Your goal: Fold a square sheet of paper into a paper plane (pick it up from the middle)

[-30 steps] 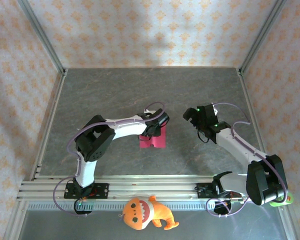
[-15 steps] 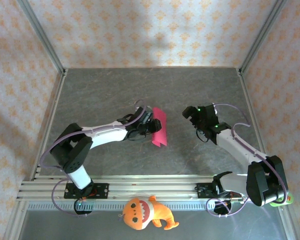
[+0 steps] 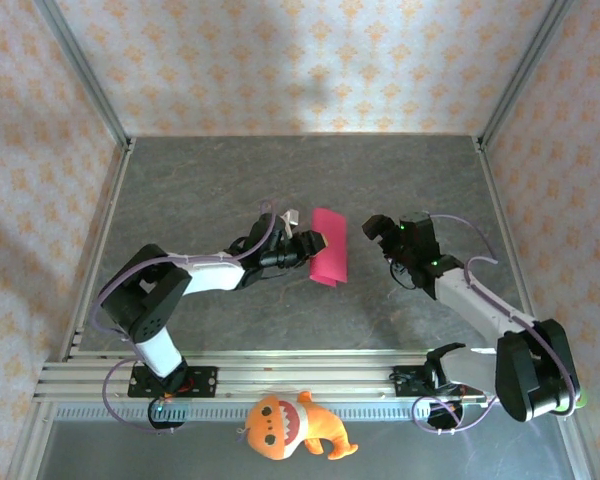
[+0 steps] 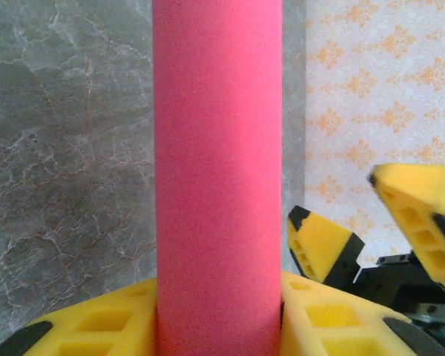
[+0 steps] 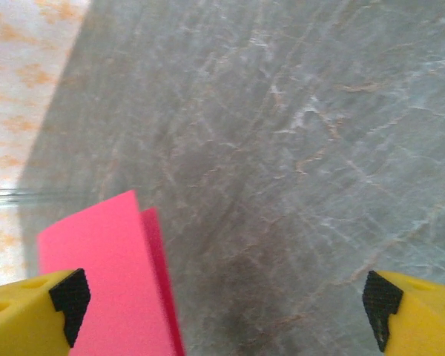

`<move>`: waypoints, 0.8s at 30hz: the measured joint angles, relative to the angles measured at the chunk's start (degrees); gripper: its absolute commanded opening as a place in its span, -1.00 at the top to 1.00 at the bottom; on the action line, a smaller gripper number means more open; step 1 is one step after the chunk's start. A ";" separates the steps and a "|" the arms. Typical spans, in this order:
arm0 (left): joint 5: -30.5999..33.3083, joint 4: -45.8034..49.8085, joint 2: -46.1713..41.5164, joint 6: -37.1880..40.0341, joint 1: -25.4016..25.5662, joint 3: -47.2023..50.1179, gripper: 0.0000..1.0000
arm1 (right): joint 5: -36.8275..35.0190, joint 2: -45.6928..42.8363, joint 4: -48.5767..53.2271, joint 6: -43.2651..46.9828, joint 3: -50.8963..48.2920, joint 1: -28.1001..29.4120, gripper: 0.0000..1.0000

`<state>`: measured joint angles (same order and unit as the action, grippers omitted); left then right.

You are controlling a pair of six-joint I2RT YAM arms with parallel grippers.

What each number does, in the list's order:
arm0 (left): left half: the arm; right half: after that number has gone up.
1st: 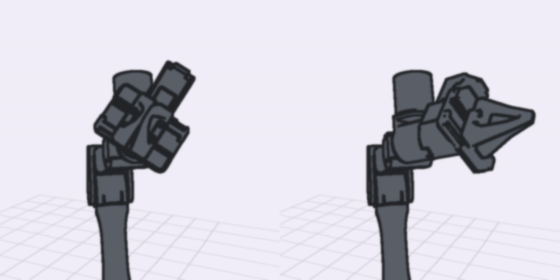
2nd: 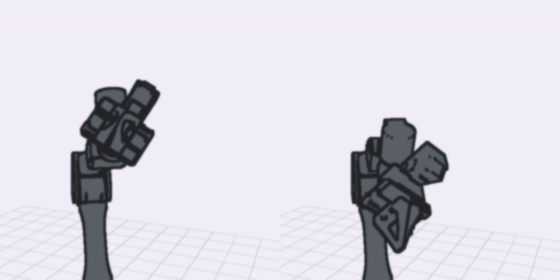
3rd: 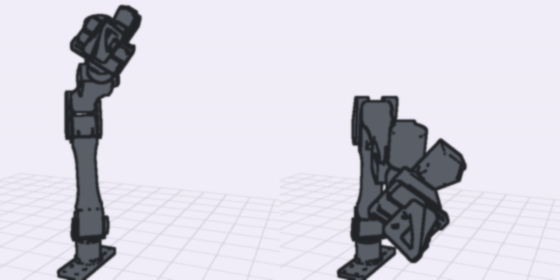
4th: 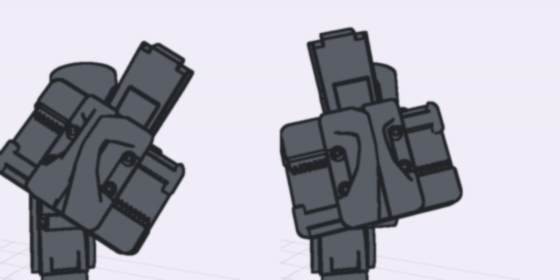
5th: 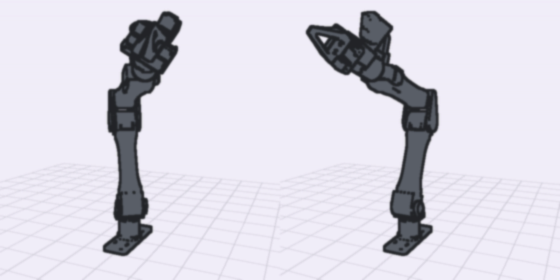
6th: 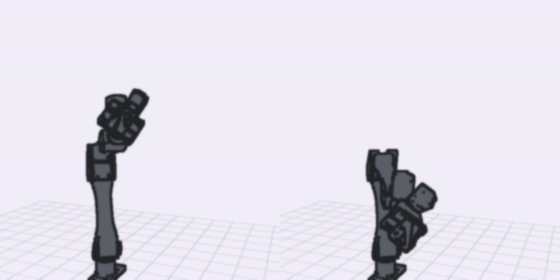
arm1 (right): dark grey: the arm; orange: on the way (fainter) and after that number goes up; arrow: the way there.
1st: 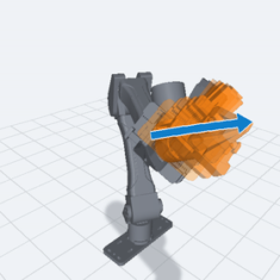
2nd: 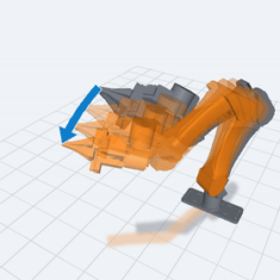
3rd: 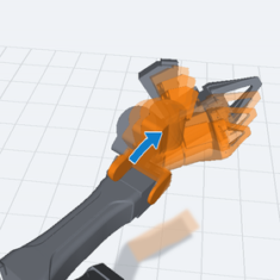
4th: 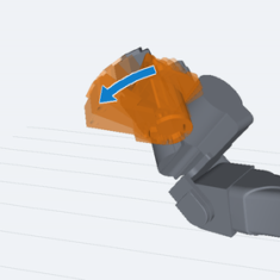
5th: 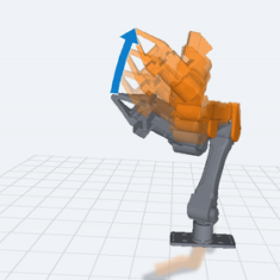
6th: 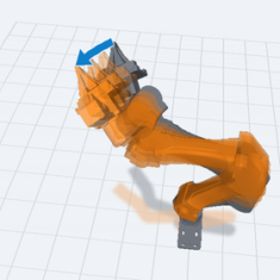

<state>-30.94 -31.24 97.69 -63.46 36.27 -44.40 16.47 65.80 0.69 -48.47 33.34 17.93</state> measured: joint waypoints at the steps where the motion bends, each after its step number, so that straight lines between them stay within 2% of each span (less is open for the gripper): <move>1: -0.15 -0.55 0.63 -0.46 0.00 0.00 0.23 | 0.39 -0.63 -1.22 -0.31 -0.70 0.00 -0.88; 6: -0.13 -1.62 2.69 -1.97 0.00 0.17 0.21 | 2.78 -1.95 -6.19 -0.85 -3.39 0.00 -0.79; 13: -0.15 -2.01 6.12 -2.73 0.11 0.22 0.20 | 6.12 -2.93 -12.70 -0.59 -5.92 0.00 -0.80; 20: -0.15 -0.17 8.92 -1.99 0.11 -0.94 0.17 | 7.67 -2.75 -13.66 -0.61 -6.45 0.00 -0.79; 24: 0.17 4.28 9.44 0.92 0.11 -3.67 0.02 | 7.98 1.92 -10.73 -1.29 -4.15 0.00 -0.92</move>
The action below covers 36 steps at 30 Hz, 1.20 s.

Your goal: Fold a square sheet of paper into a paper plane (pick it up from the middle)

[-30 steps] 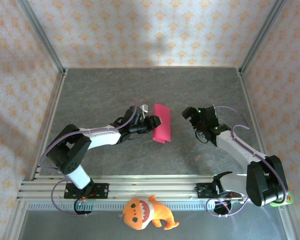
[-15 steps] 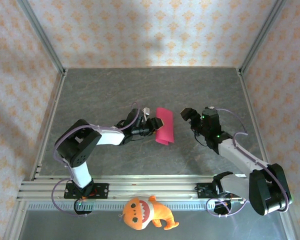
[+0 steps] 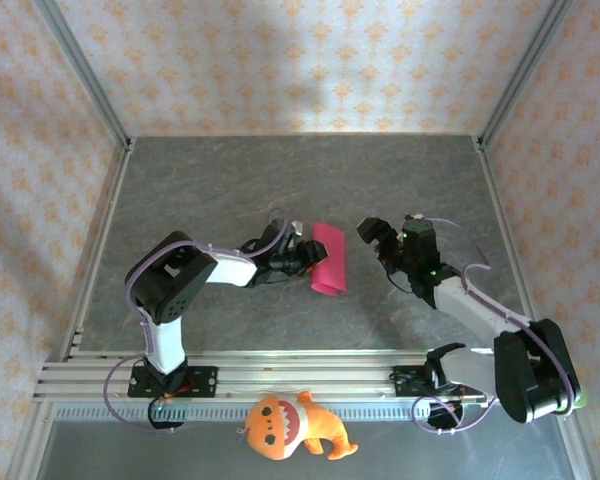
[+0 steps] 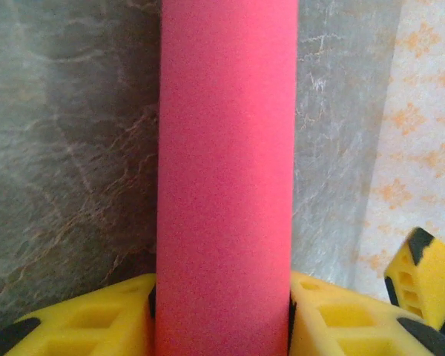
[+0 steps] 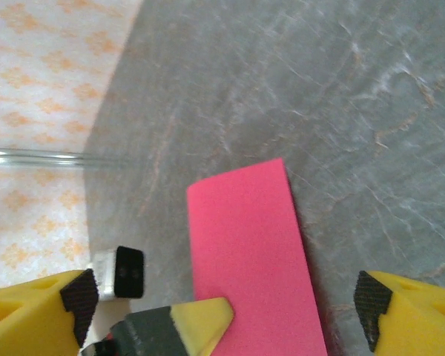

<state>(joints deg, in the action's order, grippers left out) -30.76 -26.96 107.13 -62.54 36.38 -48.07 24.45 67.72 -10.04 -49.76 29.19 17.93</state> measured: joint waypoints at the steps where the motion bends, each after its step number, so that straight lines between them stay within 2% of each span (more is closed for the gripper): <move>1: 0.33 1.49 0.00 1.18 0.00 -0.72 -0.01 | 0.07 1.73 1.31 -0.17 1.27 0.00 -0.94; 6: 2.73 9.25 -0.17 6.36 0.11 -3.85 -0.21 | 3.43 9.11 4.46 -0.09 6.27 0.00 -0.94; 9: 4.39 13.18 -1.01 9.18 0.66 -5.05 -0.35 | 6.21 10.58 4.44 0.00 6.40 0.00 -0.91; 12: 6.45 17.31 -2.29 11.72 0.74 -5.57 -0.39 | 7.61 10.58 3.91 0.00 6.32 0.00 -0.86; 15: 8.76 21.49 -3.08 13.90 0.72 -6.38 -0.38 | 8.48 10.23 2.29 -0.15 5.75 0.00 -0.76; 20: 11.98 27.21 -3.19 17.68 0.70 -8.76 -0.26 | 9.60 9.88 -0.24 -0.35 4.94 0.00 -0.68; 36: 13.88 36.79 -1.29 27.06 -0.04 -14.86 -0.10 | 11.19 9.88 -3.30 -1.70 3.23 0.00 -0.64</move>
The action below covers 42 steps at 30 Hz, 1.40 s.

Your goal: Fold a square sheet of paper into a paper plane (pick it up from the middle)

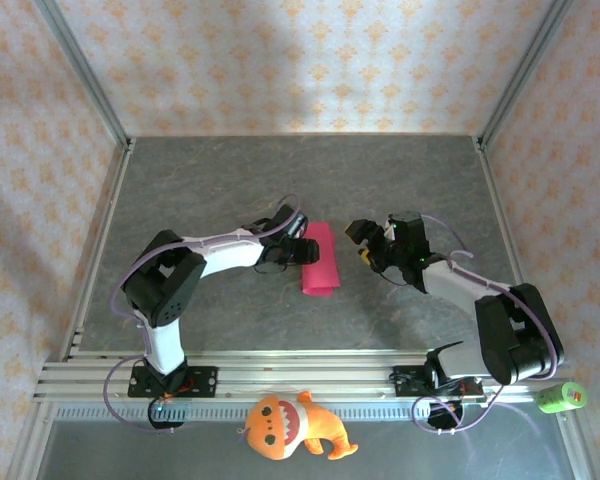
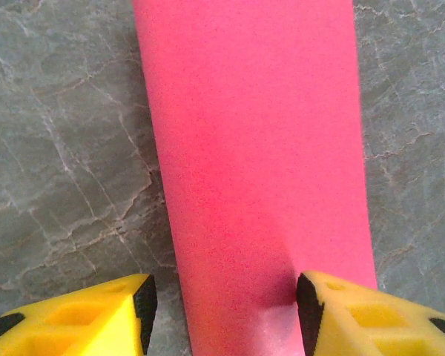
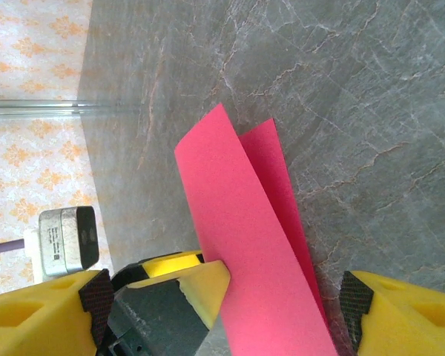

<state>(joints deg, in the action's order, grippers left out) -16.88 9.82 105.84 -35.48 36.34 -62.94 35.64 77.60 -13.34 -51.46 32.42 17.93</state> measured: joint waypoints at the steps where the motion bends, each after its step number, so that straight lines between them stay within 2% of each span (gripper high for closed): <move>1: 0.00 0.76 0.48 0.72 0.00 -0.63 -0.09 | 0.00 0.00 0.00 0.00 -0.02 0.00 -0.64; 10: 0.28 6.03 2.67 6.95 -0.02 -3.96 -0.11 | 0.04 0.00 0.00 0.00 -0.26 0.00 -0.59; 13: 0.24 7.26 2.67 8.57 -0.02 -4.22 -0.15 | 0.66 0.00 -0.02 0.22 -0.35 0.00 -0.38; 17: -0.04 7.85 2.67 10.12 -0.11 -4.48 -0.18 | 2.86 0.07 -1.05 0.61 -0.46 0.00 0.05; 21: -0.02 8.22 2.67 10.56 -0.13 -4.48 -0.18 | 5.11 2.12 -2.23 1.22 -0.28 0.55 0.39; 28: -0.02 8.61 2.67 11.58 -0.13 -4.52 -0.18 | 4.90 8.35 0.61 3.69 2.19 4.83 0.67; 32: 0.00 8.63 2.67 11.61 -0.13 -4.52 -0.18 | 3.74 11.34 1.86 4.70 4.57 6.93 0.90; 42: 0.00 8.63 2.67 11.61 -0.13 -4.52 -0.20 | 2.75 18.25 3.06 5.22 8.46 8.48 1.00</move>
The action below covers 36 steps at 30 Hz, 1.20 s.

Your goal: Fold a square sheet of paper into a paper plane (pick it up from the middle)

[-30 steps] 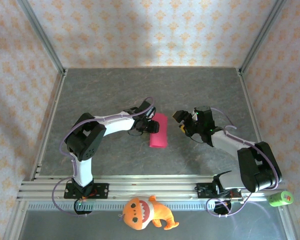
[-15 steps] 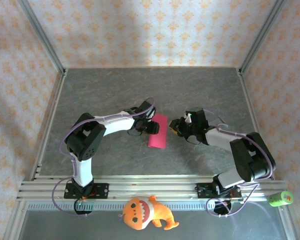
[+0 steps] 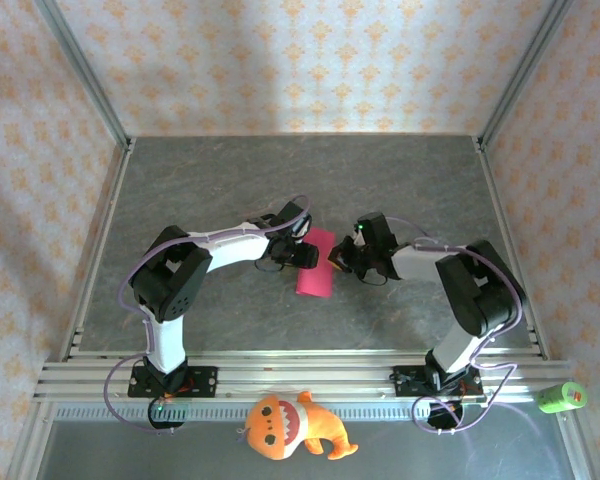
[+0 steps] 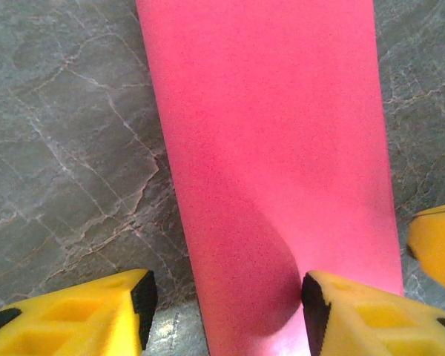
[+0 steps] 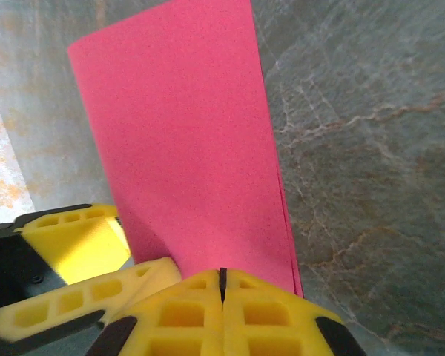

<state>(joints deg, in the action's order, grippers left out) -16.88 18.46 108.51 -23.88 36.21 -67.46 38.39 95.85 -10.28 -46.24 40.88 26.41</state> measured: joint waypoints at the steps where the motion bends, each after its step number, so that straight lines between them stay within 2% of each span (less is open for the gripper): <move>1: 0.00 -0.02 0.00 -0.02 0.00 0.00 -0.20 | -0.02 0.42 0.09 0.02 0.24 0.22 1.00; 12: -0.31 -0.79 0.39 -0.90 0.00 -0.11 -0.27 | -2.69 2.73 4.42 3.28 2.34 1.01 1.00; 27: -3.69 -13.00 -4.63 -11.21 0.00 7.52 -0.22 | -2.99 3.67 7.82 10.88 4.66 1.11 1.00; 36: -2.97 -14.53 -4.63 -13.42 0.00 9.44 -0.18 | -1.92 4.02 8.17 12.48 4.98 0.63 1.00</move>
<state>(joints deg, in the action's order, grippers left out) -19.86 3.92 103.88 -37.30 36.21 -58.02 36.47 99.88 -2.11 -33.76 45.87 27.05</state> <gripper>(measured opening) 0.607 0.040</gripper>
